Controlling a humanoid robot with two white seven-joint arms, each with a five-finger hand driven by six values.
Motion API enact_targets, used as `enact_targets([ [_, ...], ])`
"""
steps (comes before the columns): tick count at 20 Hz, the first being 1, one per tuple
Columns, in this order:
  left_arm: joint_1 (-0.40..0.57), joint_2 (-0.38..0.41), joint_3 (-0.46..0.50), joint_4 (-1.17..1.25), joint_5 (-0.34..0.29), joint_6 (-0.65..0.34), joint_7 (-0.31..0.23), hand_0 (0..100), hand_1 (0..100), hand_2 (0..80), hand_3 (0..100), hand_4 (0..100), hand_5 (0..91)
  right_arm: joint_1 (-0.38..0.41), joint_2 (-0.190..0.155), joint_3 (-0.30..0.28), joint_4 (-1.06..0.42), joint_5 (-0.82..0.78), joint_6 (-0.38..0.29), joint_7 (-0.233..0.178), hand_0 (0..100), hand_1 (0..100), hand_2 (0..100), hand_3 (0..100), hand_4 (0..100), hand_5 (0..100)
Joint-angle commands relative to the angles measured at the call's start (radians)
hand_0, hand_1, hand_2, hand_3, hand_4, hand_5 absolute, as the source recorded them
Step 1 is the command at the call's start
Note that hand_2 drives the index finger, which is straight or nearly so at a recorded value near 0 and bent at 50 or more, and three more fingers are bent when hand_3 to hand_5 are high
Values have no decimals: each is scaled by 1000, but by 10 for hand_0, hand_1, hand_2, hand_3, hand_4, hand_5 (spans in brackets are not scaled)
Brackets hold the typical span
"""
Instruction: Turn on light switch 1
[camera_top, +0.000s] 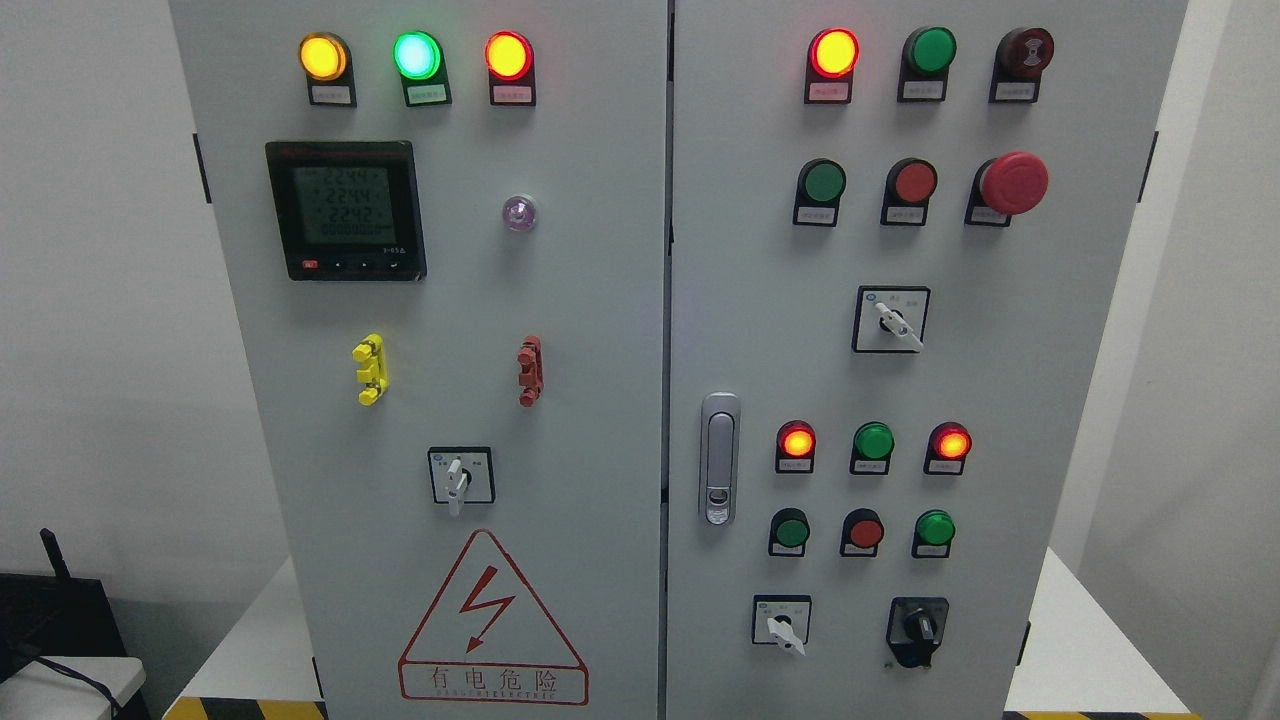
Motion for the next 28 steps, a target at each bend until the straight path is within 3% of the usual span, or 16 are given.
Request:
enact_targets([
  [1, 1, 2, 2, 23, 7, 1, -2, 433, 109, 0, 15, 47, 0, 0, 0, 0, -1, -18, 0, 2, 120, 389, 0, 0, 0, 0],
  [7, 12, 2, 6, 14, 7, -1, -2, 433, 111, 0, 17, 47, 0, 0, 0, 0, 0, -18, 0, 2, 120, 389, 0, 0, 0, 0],
  [16, 79, 17, 146, -195, -3, -16, 11, 428, 119, 0, 53, 79, 0, 0, 0, 0, 0, -18, 0, 3, 120, 389, 0, 0, 0, 0],
  [24, 144, 112, 351, -402, 1, -119, 68, 442, 125, 0, 143, 181, 0, 0, 0, 0, 0, -17, 0, 2, 120, 389, 0, 0, 0, 0],
  [28, 151, 152, 460, -520, 4, -128, 68, 447, 128, 18, 182, 234, 0, 0, 0, 0, 0, -17, 0, 2, 120, 389, 0, 0, 0, 0],
])
